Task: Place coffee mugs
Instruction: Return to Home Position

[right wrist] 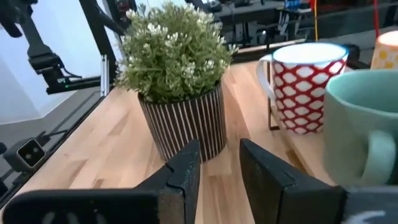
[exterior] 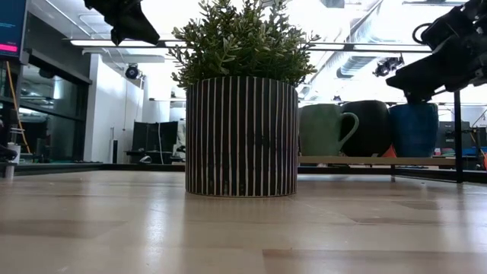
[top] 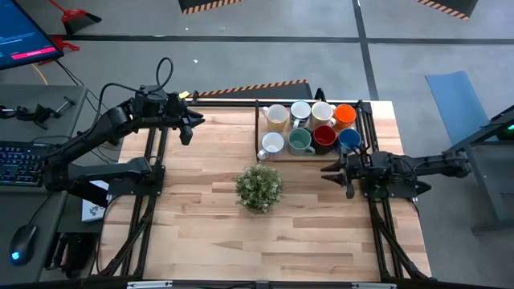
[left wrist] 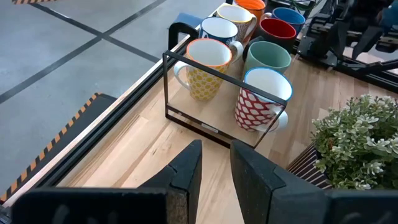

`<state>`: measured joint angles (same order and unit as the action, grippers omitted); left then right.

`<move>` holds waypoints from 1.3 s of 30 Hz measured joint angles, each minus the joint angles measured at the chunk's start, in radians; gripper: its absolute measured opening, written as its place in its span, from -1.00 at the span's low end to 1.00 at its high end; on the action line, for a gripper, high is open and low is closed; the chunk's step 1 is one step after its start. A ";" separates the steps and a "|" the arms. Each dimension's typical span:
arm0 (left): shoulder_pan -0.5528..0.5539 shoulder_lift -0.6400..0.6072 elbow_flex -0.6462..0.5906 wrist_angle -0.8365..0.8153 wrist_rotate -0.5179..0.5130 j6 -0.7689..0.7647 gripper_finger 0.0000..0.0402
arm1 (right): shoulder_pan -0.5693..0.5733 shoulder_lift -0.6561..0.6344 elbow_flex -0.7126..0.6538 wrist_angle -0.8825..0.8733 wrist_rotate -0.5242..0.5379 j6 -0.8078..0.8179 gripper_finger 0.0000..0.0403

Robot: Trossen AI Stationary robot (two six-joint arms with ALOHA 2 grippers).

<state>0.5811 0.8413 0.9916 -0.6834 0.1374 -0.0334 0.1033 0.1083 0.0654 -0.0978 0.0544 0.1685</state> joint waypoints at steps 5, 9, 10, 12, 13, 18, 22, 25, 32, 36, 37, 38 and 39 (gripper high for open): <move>0.000 0.000 0.000 0.000 0.000 0.000 -0.62 | -0.012 -0.013 0.000 0.001 0.001 -0.015 -0.52; 0.000 0.000 0.000 0.000 0.000 0.000 -0.62 | -0.012 -0.011 0.000 -0.014 0.001 0.003 -0.52; 0.000 0.000 0.000 0.000 0.000 0.000 -0.62 | -0.012 -0.011 0.000 -0.017 0.001 0.012 -0.52; 0.000 0.000 0.000 0.000 0.000 0.000 -0.62 | -0.012 -0.011 0.000 -0.018 0.001 0.012 -0.52; 0.000 0.000 0.000 0.000 0.000 0.000 -0.62 | -0.012 -0.011 0.000 -0.018 0.001 0.010 -0.52; 0.000 0.000 0.000 0.000 0.000 0.000 -0.62 | -0.012 -0.010 0.000 -0.018 0.001 0.014 -0.52; 0.000 0.000 0.000 0.000 0.000 0.000 -0.62 | -0.012 -0.010 0.000 -0.018 0.001 0.014 -0.52; 0.000 0.000 0.000 0.000 0.000 0.000 -0.62 | -0.012 -0.010 0.000 -0.018 0.001 0.014 -0.52; 0.000 0.000 0.000 0.000 0.000 0.000 -0.62 | -0.012 -0.010 0.000 -0.018 0.002 0.014 -0.52; -0.008 0.000 0.000 -0.010 0.000 0.003 -0.62 | -0.012 -0.010 0.000 -0.018 0.002 0.014 -0.52; -0.009 -0.003 -0.001 -0.009 -0.001 0.012 -0.62 | -0.012 -0.010 0.000 -0.018 0.002 0.014 -0.52; -0.012 -0.010 -0.001 -0.007 -0.001 0.015 -0.62 | -0.012 -0.010 0.000 -0.018 0.002 0.014 -0.52; -0.018 -0.021 -0.001 -0.006 -0.001 0.013 -0.62 | -0.012 -0.010 0.000 -0.018 0.002 0.014 -0.52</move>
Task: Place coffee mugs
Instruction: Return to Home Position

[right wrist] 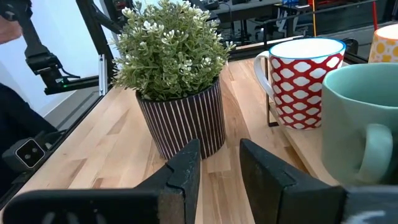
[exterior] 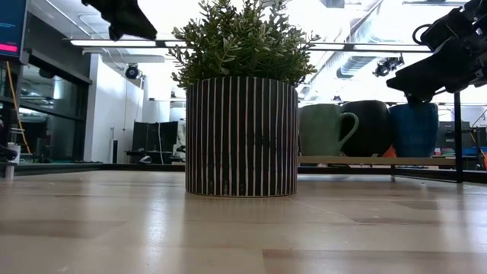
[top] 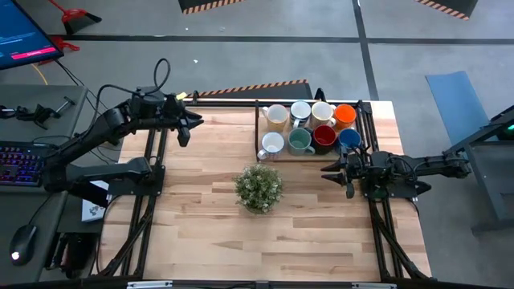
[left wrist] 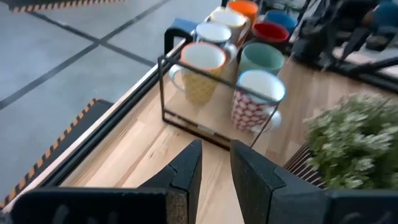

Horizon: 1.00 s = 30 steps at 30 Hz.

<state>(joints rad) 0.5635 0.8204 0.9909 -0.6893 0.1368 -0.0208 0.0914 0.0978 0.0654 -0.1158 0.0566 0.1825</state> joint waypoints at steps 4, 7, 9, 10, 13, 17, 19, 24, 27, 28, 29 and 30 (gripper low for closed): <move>-0.048 -0.055 -0.013 0.046 -0.031 -0.049 -0.62 | 0.000 0.000 0.000 0.000 0.000 0.000 -0.52; -0.101 -0.126 -0.087 0.204 -0.098 -0.129 -0.62 | 0.000 0.000 0.000 0.000 0.000 0.000 -0.52; -0.151 -0.172 -0.177 0.340 -0.089 -0.100 -0.62 | 0.000 0.000 0.000 0.000 0.000 0.000 -0.52; -0.180 -0.195 -0.233 0.416 -0.077 -0.075 -0.62 | 0.000 0.000 0.000 0.000 0.000 0.000 -0.52; -0.260 -0.251 -0.425 0.709 -0.061 -0.056 -0.62 | 0.000 0.000 0.000 0.000 0.000 0.000 -0.52; -0.345 -0.347 -0.648 1.023 -0.031 -0.061 -0.62 | 0.000 0.000 0.000 0.000 0.000 0.000 -0.52; -0.375 -0.402 -0.744 1.101 0.010 -0.079 -0.62 | 0.000 0.000 0.000 0.000 0.000 0.000 -0.52; -0.462 -0.598 -0.904 1.162 0.134 -0.092 -0.62 | 0.000 0.000 0.000 0.000 0.000 0.000 -0.52; -0.500 -0.698 -0.938 1.144 0.146 -0.158 -0.62 | 0.000 0.000 0.000 0.000 0.000 0.000 -0.52; -0.510 -0.728 -0.946 1.132 0.155 -0.162 -0.62 | 0.000 0.000 0.000 -0.001 0.000 0.000 -0.52; -0.518 -0.756 -0.953 1.110 0.166 -0.163 -0.62 | 0.000 0.000 0.000 -0.001 0.000 0.000 -0.52; -0.526 -0.780 -0.964 1.094 0.172 -0.163 -0.62 | 0.000 0.000 0.000 0.000 0.000 0.000 -0.52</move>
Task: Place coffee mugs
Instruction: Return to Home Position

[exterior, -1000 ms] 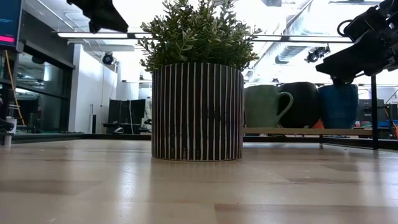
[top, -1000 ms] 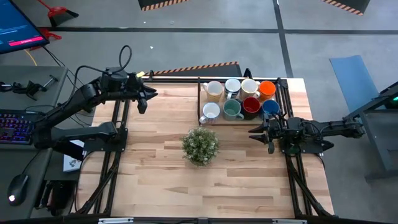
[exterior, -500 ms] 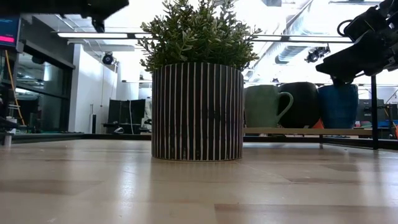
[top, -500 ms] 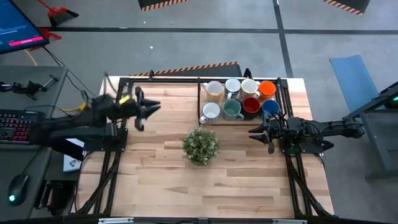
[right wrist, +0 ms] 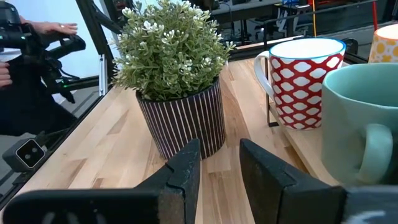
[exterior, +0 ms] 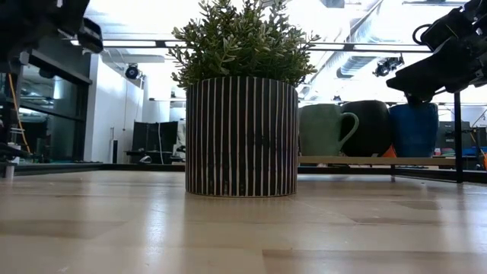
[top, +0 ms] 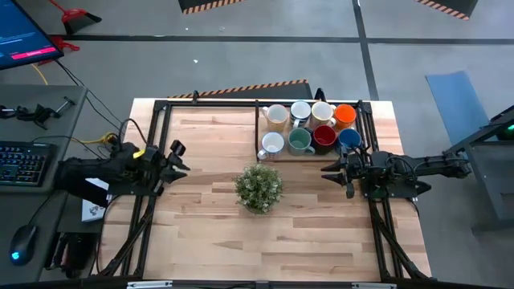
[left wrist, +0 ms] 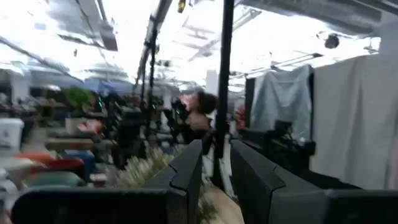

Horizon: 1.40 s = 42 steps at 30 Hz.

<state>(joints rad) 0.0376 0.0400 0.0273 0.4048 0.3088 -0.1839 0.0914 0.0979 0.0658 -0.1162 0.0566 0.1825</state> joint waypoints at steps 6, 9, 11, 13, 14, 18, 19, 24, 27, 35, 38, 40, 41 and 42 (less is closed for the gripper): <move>-0.022 -0.036 -0.015 -0.062 0.001 -0.005 -0.62 | 0.000 0.000 0.000 0.000 0.000 0.000 -0.52; -0.027 -0.036 -0.016 -0.151 0.000 0.097 -0.62 | 0.000 0.000 0.000 0.000 0.000 0.000 -0.52; -0.028 -0.035 -0.016 -0.171 0.000 0.141 -0.62 | 0.000 0.000 0.000 -0.001 0.000 0.000 -0.52; -0.028 -0.028 -0.014 -0.199 0.000 0.151 -0.62 | 0.000 0.000 0.000 -0.001 0.000 0.000 -0.52; -0.027 -0.026 -0.015 -0.218 0.000 0.148 -0.62 | 0.000 0.000 0.000 -0.003 0.000 0.000 -0.52; -0.027 -0.026 -0.015 -0.253 -0.001 0.135 -0.62 | 0.000 0.000 0.000 -0.006 0.000 0.000 -0.52; -0.027 -0.026 -0.015 -0.262 -0.001 0.134 -0.62 | 0.000 0.000 0.000 -0.008 0.000 0.000 -0.52; -0.027 -0.026 -0.015 -0.268 -0.001 0.135 -0.62 | 0.000 0.000 0.000 -0.008 0.000 0.000 -0.52; -0.027 -0.025 -0.015 -0.268 -0.001 0.135 -0.62 | 0.000 0.000 0.000 -0.008 0.000 0.000 -0.52; -0.027 -0.025 -0.015 -0.268 -0.001 0.135 -0.62 | 0.000 0.000 0.000 -0.008 0.000 0.000 -0.52; -0.027 -0.025 -0.015 -0.268 -0.001 0.135 -0.62 | 0.000 0.000 0.000 -0.008 0.000 0.000 -0.52; -0.027 -0.025 -0.015 -0.268 -0.001 0.135 -0.62 | 0.000 0.000 0.000 -0.008 0.000 0.000 -0.52; -0.027 -0.025 -0.015 -0.268 -0.001 0.135 -0.62 | 0.000 0.000 0.000 -0.008 0.000 0.000 -0.52; -0.027 -0.025 -0.015 -0.267 -0.001 0.135 -0.62 | 0.000 0.000 0.000 -0.008 0.000 0.000 -0.52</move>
